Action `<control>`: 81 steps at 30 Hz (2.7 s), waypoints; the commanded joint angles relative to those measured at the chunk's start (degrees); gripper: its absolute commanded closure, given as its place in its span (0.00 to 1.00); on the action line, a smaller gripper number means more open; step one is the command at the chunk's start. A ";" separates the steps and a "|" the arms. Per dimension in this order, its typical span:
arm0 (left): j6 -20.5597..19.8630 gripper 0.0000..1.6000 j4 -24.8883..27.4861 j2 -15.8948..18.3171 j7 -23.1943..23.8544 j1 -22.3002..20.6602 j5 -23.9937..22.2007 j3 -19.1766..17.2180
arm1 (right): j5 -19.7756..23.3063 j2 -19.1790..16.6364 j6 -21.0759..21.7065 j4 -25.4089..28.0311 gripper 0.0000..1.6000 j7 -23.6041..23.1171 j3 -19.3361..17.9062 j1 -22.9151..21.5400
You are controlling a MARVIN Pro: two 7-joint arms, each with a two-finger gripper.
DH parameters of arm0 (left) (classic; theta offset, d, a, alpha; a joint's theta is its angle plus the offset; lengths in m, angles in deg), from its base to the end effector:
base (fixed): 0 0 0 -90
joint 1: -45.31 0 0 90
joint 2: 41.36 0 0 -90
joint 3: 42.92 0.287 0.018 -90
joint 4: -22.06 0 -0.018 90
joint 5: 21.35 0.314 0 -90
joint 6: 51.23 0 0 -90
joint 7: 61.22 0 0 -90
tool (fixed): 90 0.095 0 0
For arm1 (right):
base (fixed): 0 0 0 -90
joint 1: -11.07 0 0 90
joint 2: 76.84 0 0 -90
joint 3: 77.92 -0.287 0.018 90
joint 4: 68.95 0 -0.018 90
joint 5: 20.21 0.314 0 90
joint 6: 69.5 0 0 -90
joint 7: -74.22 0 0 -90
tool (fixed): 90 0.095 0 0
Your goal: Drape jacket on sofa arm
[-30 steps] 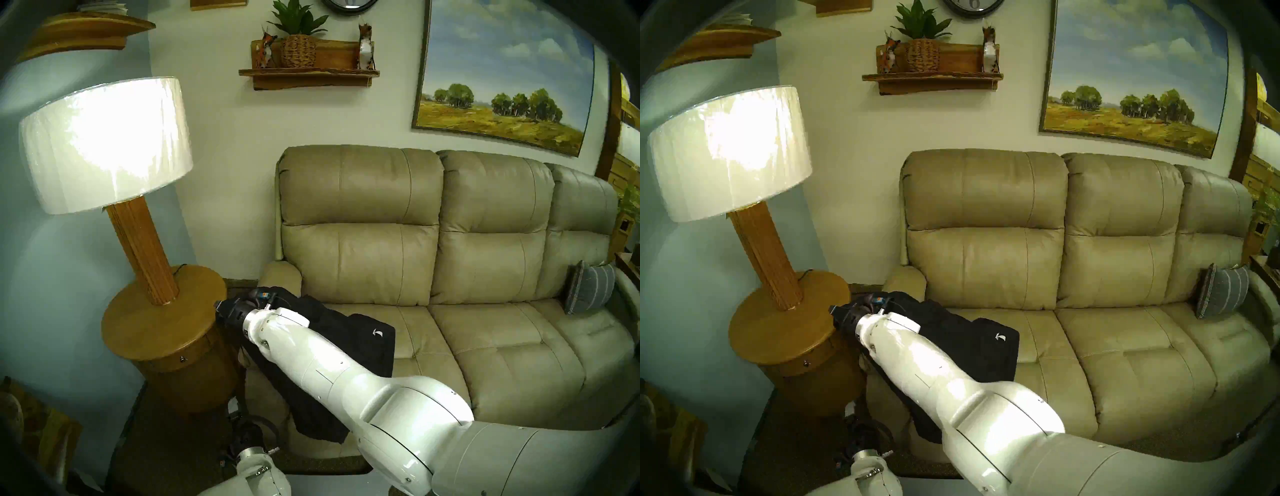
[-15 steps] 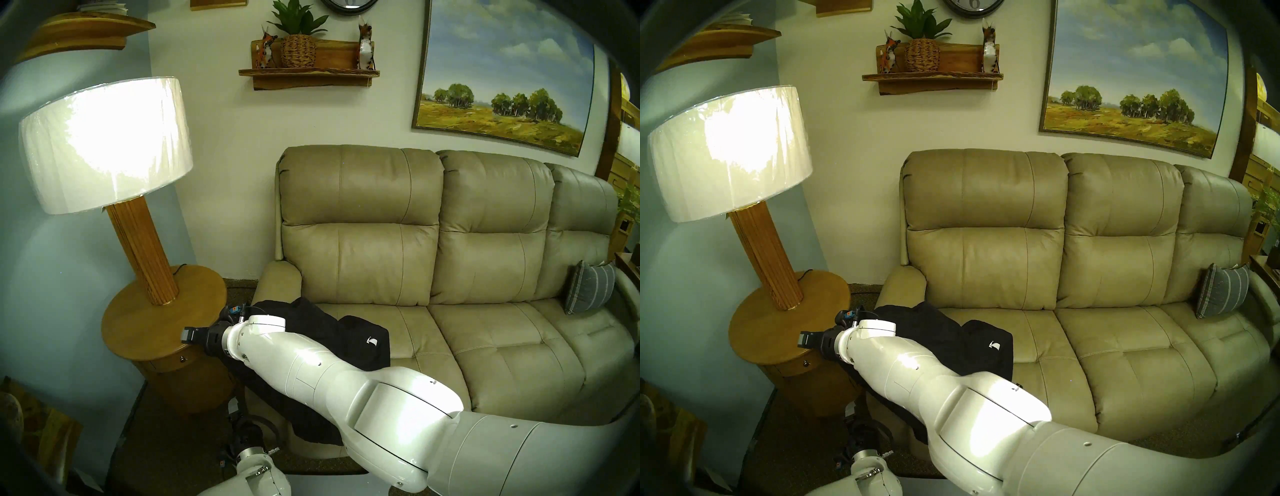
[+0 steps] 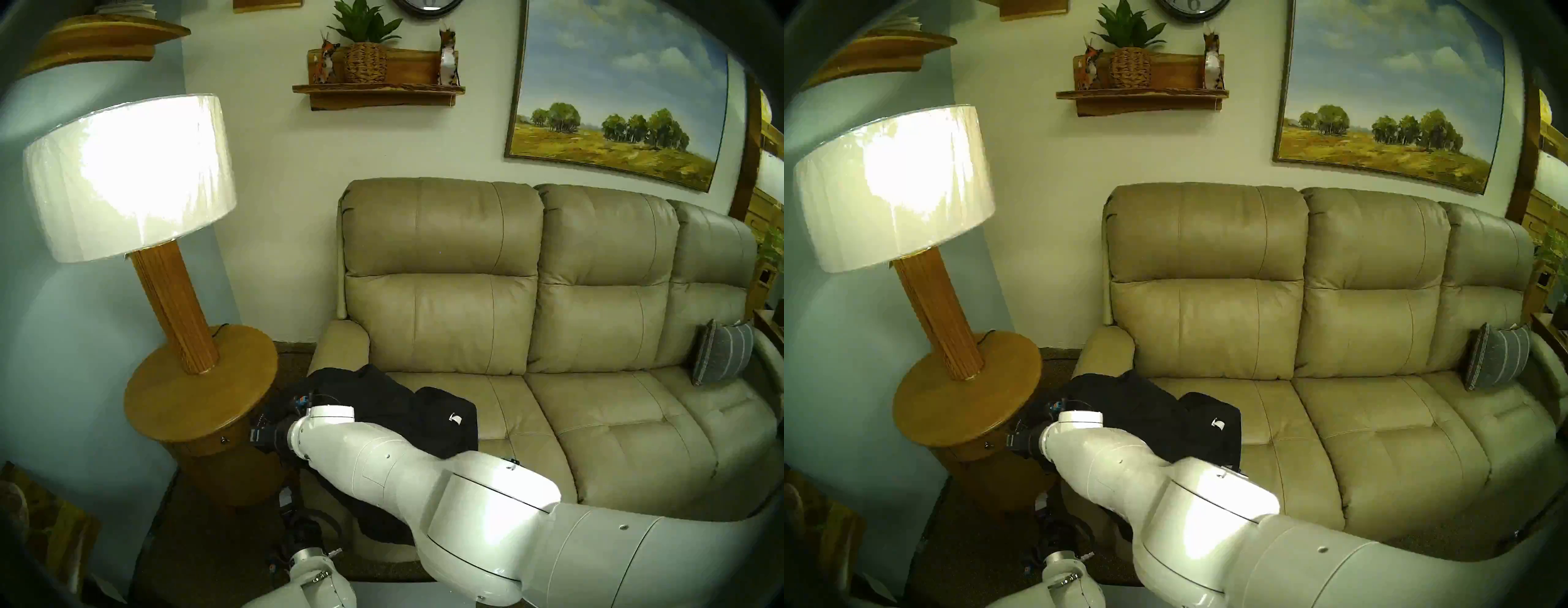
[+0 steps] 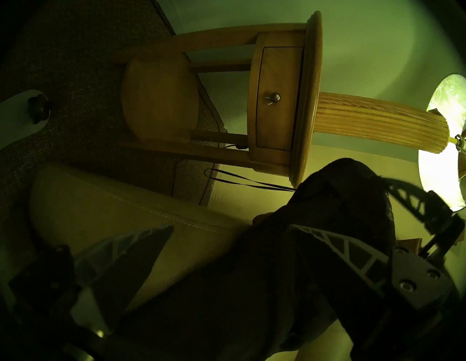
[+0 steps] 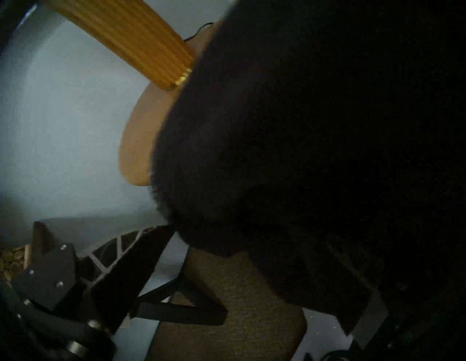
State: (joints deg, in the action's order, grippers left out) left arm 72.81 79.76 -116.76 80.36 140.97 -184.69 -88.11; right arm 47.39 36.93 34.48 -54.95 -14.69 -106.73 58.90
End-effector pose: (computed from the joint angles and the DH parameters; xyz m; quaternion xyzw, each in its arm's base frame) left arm 0.2231 -0.0284 -0.5538 0.3899 0.7246 0.4649 0.3267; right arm 0.4173 0.3575 -0.4239 -0.9117 -0.0866 -0.2704 0.2970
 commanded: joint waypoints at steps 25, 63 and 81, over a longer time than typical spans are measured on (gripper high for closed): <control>-0.05 0.00 0.20 -0.24 0.12 0.00 0.32 -0.22 | 13.12 -14.92 9.03 9.25 0.00 -14.71 -15.33 0.42; -0.33 0.00 4.95 -0.57 1.83 -1.58 1.58 -1.17 | 16.56 -40.77 16.46 5.01 0.00 -28.49 -28.12 6.83; 0.41 0.00 19.69 -3.67 1.08 -13.51 4.83 -5.30 | 17.61 -43.99 19.84 9.24 0.00 -39.78 -30.01 13.21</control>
State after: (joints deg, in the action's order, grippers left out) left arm 72.19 93.50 -119.27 83.00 133.47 -180.46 -90.70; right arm 64.36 -5.82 53.34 -48.56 -50.04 -136.34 70.33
